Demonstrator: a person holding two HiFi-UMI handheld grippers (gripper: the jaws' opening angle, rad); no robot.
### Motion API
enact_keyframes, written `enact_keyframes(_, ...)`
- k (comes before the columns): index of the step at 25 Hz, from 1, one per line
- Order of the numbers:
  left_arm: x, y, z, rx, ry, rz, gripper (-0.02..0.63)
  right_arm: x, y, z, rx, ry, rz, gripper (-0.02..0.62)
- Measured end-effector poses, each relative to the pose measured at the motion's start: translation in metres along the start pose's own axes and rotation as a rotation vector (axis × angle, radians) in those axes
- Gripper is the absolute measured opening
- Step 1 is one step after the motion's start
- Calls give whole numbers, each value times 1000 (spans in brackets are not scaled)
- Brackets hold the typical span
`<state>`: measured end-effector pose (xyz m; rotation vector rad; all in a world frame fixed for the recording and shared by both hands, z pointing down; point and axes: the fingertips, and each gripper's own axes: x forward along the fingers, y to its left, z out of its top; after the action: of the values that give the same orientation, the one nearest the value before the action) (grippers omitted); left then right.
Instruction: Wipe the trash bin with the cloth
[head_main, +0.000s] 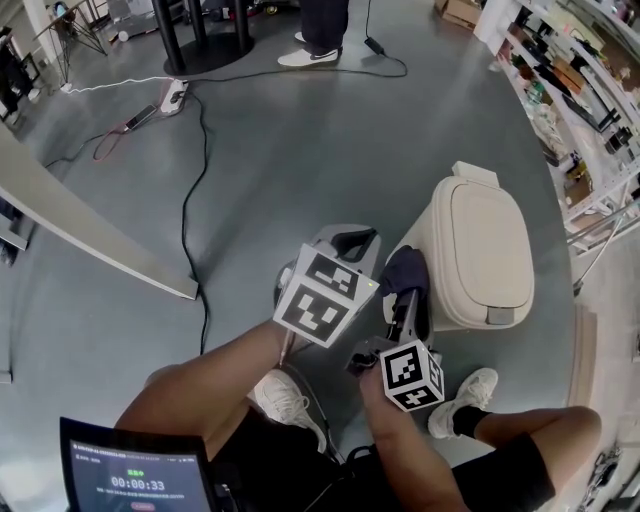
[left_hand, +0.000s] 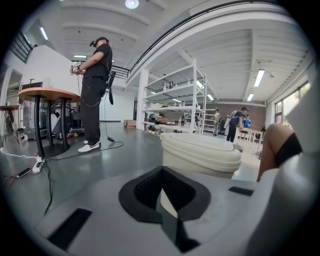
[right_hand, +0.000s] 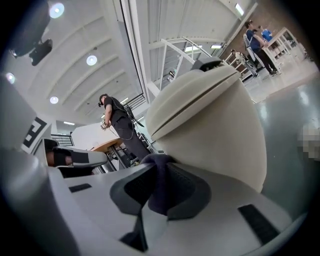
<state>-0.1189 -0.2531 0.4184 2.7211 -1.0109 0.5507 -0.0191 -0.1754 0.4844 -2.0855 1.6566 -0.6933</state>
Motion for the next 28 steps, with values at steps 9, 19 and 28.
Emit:
enact_keyframes(9,2,13,-8,33,41,-21,2,8,-24,-42,16,82,-88,65)
enact_keyframes(19,17,17,-33,239,82,-52,2,24,-67,-103,13,161,-175,64)
enact_keyframes(28,25,-12,-21,415,82,-89,2,27,-96,-129,16,216,-260,64)
